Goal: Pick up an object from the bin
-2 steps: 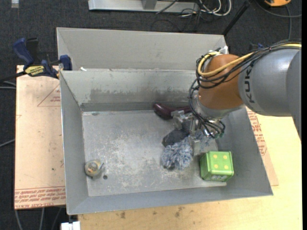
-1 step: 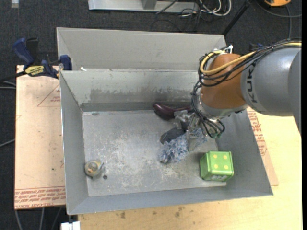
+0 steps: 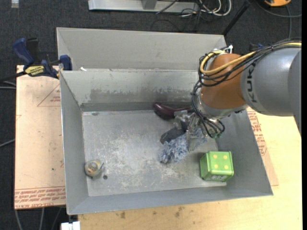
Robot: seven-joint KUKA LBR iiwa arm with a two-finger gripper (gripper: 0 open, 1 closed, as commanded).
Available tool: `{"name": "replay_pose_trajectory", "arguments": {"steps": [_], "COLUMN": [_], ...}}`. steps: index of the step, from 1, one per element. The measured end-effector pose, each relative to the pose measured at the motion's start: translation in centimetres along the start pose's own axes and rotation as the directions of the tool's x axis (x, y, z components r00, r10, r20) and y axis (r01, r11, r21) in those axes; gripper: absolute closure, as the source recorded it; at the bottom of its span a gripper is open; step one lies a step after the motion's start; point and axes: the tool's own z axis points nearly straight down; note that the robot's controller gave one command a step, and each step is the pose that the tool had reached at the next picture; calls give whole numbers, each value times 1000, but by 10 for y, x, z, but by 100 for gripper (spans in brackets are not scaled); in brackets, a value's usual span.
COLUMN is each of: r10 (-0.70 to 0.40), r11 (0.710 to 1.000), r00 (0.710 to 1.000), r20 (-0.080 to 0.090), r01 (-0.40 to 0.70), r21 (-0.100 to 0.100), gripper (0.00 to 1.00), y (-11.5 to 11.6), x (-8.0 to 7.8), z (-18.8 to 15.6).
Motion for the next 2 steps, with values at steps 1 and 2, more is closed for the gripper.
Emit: {"name": "replay_pose_trajectory", "arguments": {"steps": [1,2], "r10": [-1,-2], "r11": [1000,1000], "r00": [1000,1000], "r20": [-3,-9], "r01": [1,2], "r21": [1,2], "gripper": [100,100], "y": [0,1], "x": [-1,-1], "z": [-1,-5]}}
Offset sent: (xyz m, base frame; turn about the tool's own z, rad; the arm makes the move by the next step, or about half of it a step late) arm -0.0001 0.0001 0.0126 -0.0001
